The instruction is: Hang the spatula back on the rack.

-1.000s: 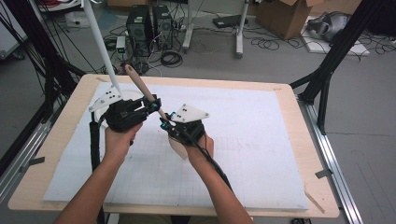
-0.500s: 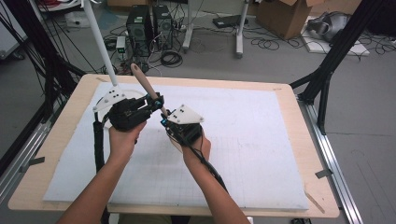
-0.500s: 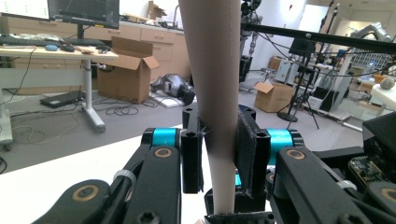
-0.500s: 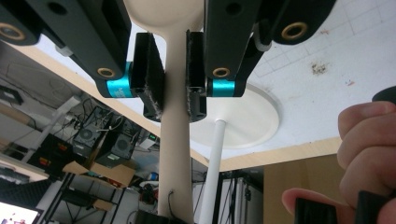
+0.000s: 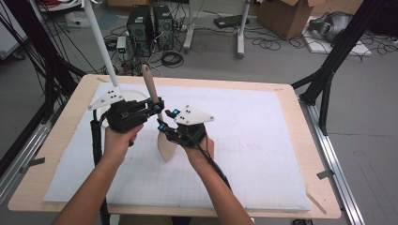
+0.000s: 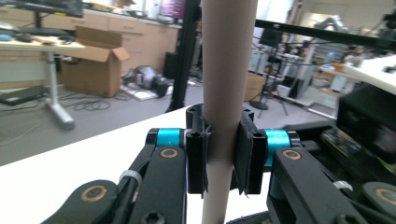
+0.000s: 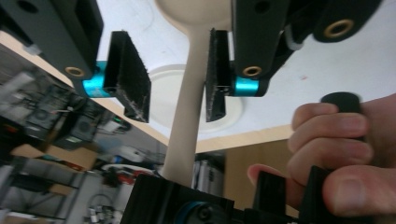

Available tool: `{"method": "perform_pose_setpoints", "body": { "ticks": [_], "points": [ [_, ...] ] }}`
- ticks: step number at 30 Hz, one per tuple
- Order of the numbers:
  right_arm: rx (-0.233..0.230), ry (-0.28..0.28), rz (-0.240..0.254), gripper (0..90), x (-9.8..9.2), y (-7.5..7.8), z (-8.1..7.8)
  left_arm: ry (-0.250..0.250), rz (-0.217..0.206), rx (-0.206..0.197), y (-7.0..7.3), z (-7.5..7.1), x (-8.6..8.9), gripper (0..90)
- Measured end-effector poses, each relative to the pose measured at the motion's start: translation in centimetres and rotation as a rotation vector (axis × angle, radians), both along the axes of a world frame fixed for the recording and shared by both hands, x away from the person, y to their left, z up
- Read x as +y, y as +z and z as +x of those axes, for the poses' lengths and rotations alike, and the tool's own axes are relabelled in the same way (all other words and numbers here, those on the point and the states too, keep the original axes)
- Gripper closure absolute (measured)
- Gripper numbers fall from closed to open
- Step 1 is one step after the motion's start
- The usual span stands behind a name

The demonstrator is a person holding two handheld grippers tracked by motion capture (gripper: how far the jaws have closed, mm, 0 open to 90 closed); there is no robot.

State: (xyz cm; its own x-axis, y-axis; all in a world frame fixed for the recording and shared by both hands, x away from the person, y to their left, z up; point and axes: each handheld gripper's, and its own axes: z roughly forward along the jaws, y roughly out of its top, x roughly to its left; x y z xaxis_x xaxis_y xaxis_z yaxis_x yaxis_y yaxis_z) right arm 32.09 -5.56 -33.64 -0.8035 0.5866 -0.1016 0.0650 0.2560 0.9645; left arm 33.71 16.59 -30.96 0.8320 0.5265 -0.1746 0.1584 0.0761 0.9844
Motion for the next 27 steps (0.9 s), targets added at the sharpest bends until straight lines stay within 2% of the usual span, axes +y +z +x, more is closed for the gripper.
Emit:
{"method": "perform_pose_setpoints", "body": {
  "ticks": [6,8,10,15,19,20,21,23,24,26,27],
  "points": [
    [0.018,0.111,0.0,56.6,-0.5,0.0,0.4,-0.075,-0.018,-0.023,0.1,-0.1,0.5,76.5],
    [0.029,0.139,-0.011,56.6,-0.6,-0.1,0.4,-0.089,-0.018,-0.03,0.2,-0.1,0.7,76.5],
    [0.021,0.155,-0.024,56.6,-0.6,-0.3,0.6,-0.098,-0.013,-0.039,0.3,-0.2,0.8,76.4],
    [0.031,0.216,-0.02,57.0,-0.7,-0.5,0.8,-0.138,-0.011,-0.056,0.3,-0.2,1.1,76.5],
    [0.037,0.27,-0.021,63.6,-0.8,-0.6,1.1,-0.185,-0.008,-0.067,0.3,-0.3,1.1,76.4],
    [0.04,0.283,-0.021,67.6,-0.7,-0.7,1.2,-0.192,-0.004,-0.067,0.3,-0.4,1.0,76.5],
    [0.05,0.308,-0.022,75.3,-0.7,-0.7,1.2,-0.194,0.003,-0.072,0.3,-0.4,0.9,76.4],
    [0.055,0.314,-0.025,77.0,-0.6,-0.8,1.2,-0.192,0.01,-0.08,0.3,-0.4,0.8,76.4],
    [0.078,0.304,-0.009,77.9,-0.7,-0.8,1.3,-0.184,0.009,-0.081,0.3,-0.5,0.8,76.3],
    [0.078,0.256,-0.015,78.3,-0.6,-0.8,1.1,-0.159,0.03,-0.086,0.3,-0.5,0.6,76.1],
    [0.083,0.243,-0.021,78.3,-0.5,-0.8,1.0,-0.131,0.044,-0.086,0.3,-0.7,0.4,76.1]
  ]
}}
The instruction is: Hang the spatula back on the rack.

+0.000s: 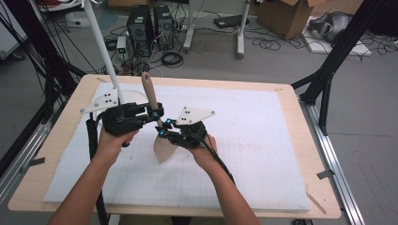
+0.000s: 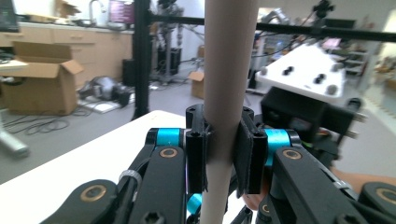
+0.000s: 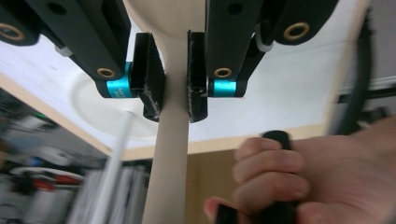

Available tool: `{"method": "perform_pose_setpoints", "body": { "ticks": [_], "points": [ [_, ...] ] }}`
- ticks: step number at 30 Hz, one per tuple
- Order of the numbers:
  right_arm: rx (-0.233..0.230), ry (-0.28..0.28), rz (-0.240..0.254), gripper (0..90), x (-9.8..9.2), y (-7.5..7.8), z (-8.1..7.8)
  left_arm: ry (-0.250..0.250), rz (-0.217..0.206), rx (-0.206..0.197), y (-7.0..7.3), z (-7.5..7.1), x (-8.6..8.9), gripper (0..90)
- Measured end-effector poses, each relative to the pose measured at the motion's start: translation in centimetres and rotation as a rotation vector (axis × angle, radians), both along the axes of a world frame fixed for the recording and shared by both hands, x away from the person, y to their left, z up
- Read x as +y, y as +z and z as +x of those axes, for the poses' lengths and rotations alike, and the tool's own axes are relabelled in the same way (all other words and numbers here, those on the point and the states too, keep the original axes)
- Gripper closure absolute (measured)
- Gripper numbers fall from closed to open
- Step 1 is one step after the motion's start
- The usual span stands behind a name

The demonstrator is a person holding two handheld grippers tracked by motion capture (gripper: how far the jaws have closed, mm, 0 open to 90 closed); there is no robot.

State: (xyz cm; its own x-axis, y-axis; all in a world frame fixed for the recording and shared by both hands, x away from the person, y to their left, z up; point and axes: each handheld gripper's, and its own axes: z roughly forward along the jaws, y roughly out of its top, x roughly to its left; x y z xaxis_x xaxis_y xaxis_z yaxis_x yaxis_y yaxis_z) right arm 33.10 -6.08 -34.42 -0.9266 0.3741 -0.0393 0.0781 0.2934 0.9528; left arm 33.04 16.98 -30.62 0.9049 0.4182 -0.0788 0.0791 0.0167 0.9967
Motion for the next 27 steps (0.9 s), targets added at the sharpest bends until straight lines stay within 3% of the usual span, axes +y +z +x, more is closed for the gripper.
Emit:
{"method": "perform_pose_setpoints", "body": {
  "ticks": [6,8,10,12,16,21,24,27],
  "points": [
    [0.016,-0.124,-0.012,78.4,0.5,-0.2,-0.2,0.166,0.061,-0.032,-0.1,-0.6,-1.3,74.4],
    [0.031,-0.139,-0.015,78.4,0.7,-0.3,-0.3,0.188,0.068,-0.039,-0.1,-0.7,-1.6,74.8],
    [0.044,-0.136,-0.005,78.3,0.6,-0.3,-0.2,0.167,0.05,-0.018,-0.2,-0.6,-1.6,76.2],
    [0.028,-0.135,-0.009,76.9,0.5,-0.3,-0.2,0.136,0.061,-0.021,-0.1,-0.5,-1.6,76.7],
    [0.055,-0.052,0.043,54.0,-0.5,-0.2,0.2,0.088,0.071,-0.001,-0.4,-0.4,-1.1,76.9],
    [0.054,0.039,0.035,44.5,-2.5,-0.3,0.2,0.022,0.022,0.004,-0.2,-0.2,0.1,76.9],
    [0.077,0.041,0.03,41.9,-4.3,-0.6,0.1,-0.006,-0.009,0.015,-0.3,0.1,1.1,76.9],
    [0.081,0.004,0.023,40.9,-6.2,-0.7,0.0,-0.007,-0.007,0.021,-0.3,0.3,2.3,76.9]
  ]
}}
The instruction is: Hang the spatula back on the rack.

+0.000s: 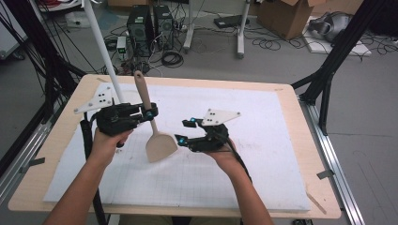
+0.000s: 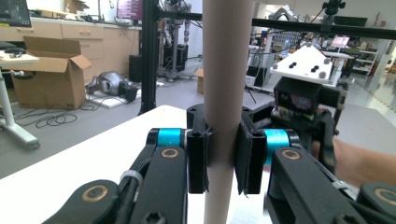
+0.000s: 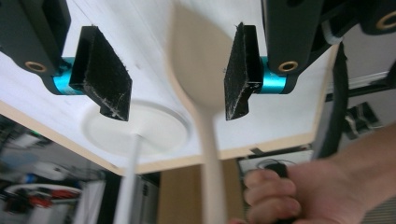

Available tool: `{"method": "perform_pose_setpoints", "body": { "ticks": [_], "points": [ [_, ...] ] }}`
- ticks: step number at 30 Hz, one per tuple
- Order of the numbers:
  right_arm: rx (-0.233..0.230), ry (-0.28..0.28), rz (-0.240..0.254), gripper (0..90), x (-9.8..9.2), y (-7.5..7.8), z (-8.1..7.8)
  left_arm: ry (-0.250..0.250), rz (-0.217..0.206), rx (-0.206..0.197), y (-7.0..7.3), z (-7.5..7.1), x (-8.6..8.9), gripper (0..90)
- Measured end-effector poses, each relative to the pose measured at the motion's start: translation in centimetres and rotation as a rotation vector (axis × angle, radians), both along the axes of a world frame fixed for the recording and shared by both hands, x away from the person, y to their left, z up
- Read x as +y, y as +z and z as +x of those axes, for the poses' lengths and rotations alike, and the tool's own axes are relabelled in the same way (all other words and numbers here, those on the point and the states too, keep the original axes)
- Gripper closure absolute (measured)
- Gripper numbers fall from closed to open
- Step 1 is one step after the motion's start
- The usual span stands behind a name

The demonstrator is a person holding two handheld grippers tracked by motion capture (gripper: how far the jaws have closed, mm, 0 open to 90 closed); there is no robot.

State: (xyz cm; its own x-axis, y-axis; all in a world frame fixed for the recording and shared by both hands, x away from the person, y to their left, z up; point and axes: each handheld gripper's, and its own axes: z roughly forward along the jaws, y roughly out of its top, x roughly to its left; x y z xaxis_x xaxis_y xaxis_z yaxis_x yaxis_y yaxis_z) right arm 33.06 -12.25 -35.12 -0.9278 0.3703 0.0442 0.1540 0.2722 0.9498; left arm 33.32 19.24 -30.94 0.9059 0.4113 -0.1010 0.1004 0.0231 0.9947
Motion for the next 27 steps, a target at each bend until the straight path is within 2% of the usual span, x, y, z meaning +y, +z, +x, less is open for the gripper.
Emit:
{"method": "perform_pose_setpoints", "body": {
  "ticks": [4,9,14,17,20,23,27],
  "points": [
    [-0.002,-0.064,0.014,35.1,-2.9,-0.2,-0.2,0.029,0.01,0.006,0.1,0.1,1.8,76.9],
    [-0.003,-0.175,0.005,25.3,-6.4,-0.2,-0.5,0.055,0.015,0.005,0.7,0.5,3.7,76.9],
    [-0.013,-0.256,-0.042,23.2,-8.7,-0.5,-0.8,0.069,0.035,0.011,1.3,0.9,5.2,76.9],
    [0.016,-0.282,-0.054,23.2,-9.9,-1.1,-1.0,0.081,0.04,0.019,1.6,1.4,6.1,76.9],
    [0.025,-0.313,-0.043,23.1,-10.8,-1.3,-1.1,0.091,0.034,0.024,2.1,2.0,7.0,76.9],
    [0.012,-0.328,-0.037,19.1,-11.4,-1.2,-1.4,0.105,0.023,0.024,2.8,2.7,7.7,76.9],
    [0.0,-0.349,-0.03,19.1,-12.1,-0.9,-1.4,0.12,0.01,0.023,3.8,3.8,8.7,76.9]
  ]
}}
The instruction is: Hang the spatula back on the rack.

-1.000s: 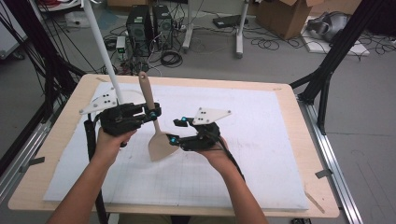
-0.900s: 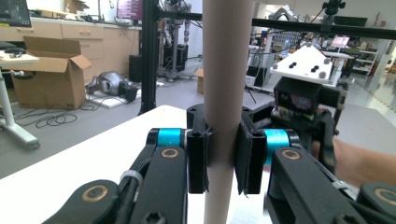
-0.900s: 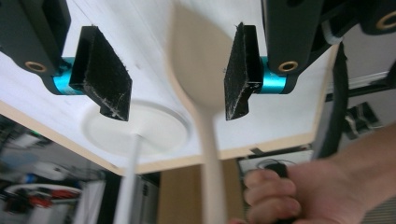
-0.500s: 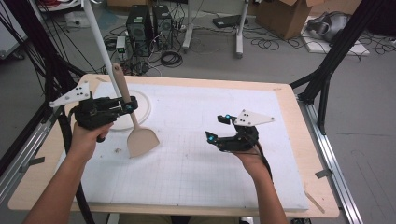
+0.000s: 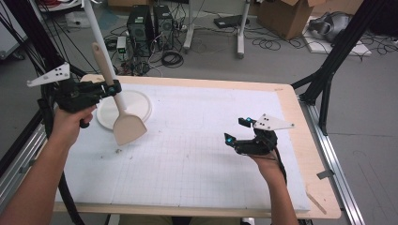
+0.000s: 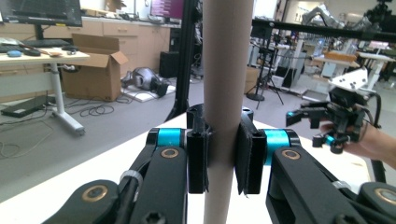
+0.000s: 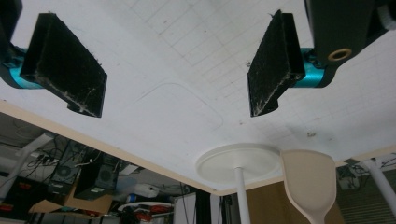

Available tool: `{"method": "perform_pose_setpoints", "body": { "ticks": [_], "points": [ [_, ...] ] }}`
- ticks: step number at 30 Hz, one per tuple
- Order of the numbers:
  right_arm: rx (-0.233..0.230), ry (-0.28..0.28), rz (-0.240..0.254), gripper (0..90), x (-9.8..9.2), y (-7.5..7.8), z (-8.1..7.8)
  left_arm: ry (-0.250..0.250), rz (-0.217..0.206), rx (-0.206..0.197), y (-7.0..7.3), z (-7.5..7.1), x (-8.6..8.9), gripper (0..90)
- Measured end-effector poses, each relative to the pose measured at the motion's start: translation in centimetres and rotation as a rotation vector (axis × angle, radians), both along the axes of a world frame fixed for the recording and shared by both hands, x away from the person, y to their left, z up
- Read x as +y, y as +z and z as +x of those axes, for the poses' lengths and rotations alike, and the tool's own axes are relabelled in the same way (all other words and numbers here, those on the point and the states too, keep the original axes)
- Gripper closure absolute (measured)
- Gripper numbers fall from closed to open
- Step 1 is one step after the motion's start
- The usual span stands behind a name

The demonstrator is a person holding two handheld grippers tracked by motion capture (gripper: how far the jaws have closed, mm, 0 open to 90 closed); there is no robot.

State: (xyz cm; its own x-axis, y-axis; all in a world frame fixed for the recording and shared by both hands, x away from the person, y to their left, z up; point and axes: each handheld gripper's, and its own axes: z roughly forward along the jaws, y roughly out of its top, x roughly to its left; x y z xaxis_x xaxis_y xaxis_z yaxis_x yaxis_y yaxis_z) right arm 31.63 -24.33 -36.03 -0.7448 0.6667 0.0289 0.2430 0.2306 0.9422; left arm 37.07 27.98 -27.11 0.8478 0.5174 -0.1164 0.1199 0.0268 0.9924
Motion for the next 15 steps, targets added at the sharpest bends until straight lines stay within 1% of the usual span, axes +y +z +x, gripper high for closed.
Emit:
{"method": "perform_pose_setpoints", "body": {
  "ticks": [2,3,5,7,8,9,12,13,15],
  "points": [
    [-0.009,-0.007,0.001,19.1,-0.3,0.0,0.1,0.007,0.012,0.0,0.6,0.6,0.3,76.9],
    [-0.005,-0.01,0.0,19.1,-0.4,0.0,0.1,0.006,0.018,-0.006,1.0,0.9,0.5,76.9],
    [-0.003,-0.007,-0.011,19.1,-0.3,0.0,0.1,-0.001,0.011,-0.008,1.6,1.6,0.9,76.9],
    [0.001,-0.008,-0.014,19.1,-0.2,0.0,0.0,-0.018,-0.001,0.0,2.1,2.2,1.3,76.9],
    [-0.004,-0.006,-0.016,19.1,-0.2,0.0,0.0,-0.031,0.001,0.008,2.5,2.7,1.6,76.9],
    [-0.006,-0.005,-0.015,19.1,-0.2,0.0,0.0,-0.036,0.009,0.008,2.8,3.0,1.7,76.9],
    [-0.009,-0.002,-0.014,19.1,0.0,0.0,-0.1,-0.038,0.014,0.005,3.6,3.8,2.2,76.9],
    [-0.015,0.001,-0.016,19.1,0.0,0.0,-0.2,-0.041,0.013,0.007,3.8,4.1,2.3,76.9],
    [-0.011,0.001,-0.017,19.2,0.0,0.1,-0.2,-0.037,0.009,0.012,4.0,4.6,2.5,76.9]
  ]
}}
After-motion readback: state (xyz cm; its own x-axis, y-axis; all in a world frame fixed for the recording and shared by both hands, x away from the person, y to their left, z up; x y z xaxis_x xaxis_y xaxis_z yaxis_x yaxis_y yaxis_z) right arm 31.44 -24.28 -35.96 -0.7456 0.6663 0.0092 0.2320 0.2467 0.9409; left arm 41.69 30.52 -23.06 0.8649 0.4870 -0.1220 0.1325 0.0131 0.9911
